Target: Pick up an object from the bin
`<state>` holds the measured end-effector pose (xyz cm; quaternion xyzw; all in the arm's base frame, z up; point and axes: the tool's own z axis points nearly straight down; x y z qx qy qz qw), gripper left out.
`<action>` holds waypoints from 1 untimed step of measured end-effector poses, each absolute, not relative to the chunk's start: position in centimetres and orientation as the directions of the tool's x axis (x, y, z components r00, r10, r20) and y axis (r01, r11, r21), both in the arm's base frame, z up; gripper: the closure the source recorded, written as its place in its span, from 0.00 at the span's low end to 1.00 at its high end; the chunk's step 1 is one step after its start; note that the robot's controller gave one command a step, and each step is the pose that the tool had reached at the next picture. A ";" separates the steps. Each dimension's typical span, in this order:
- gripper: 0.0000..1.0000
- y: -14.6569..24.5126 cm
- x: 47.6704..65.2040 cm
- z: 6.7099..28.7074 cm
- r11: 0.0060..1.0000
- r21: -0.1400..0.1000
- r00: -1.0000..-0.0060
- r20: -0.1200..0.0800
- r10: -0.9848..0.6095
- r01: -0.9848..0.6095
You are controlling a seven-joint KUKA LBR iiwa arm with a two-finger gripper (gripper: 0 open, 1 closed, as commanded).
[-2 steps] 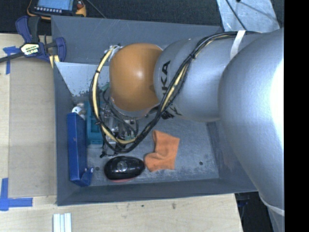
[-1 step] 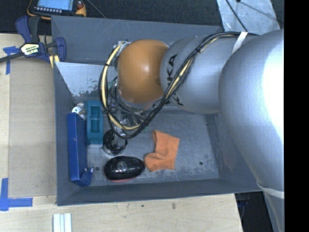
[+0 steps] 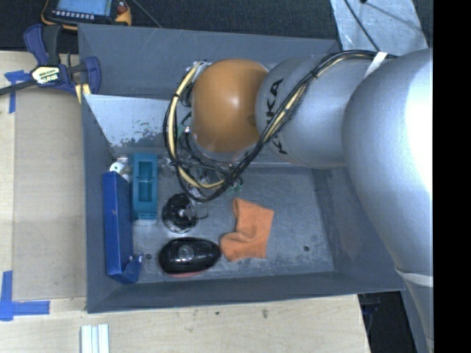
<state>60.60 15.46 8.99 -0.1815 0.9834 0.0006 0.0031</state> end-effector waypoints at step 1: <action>0.00 15.0 59.3 10.5 0.971 0.000 -0.971 -0.001 -0.237 -0.237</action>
Offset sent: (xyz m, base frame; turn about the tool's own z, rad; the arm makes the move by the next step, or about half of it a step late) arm -0.0054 -0.0251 -0.0199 0.2327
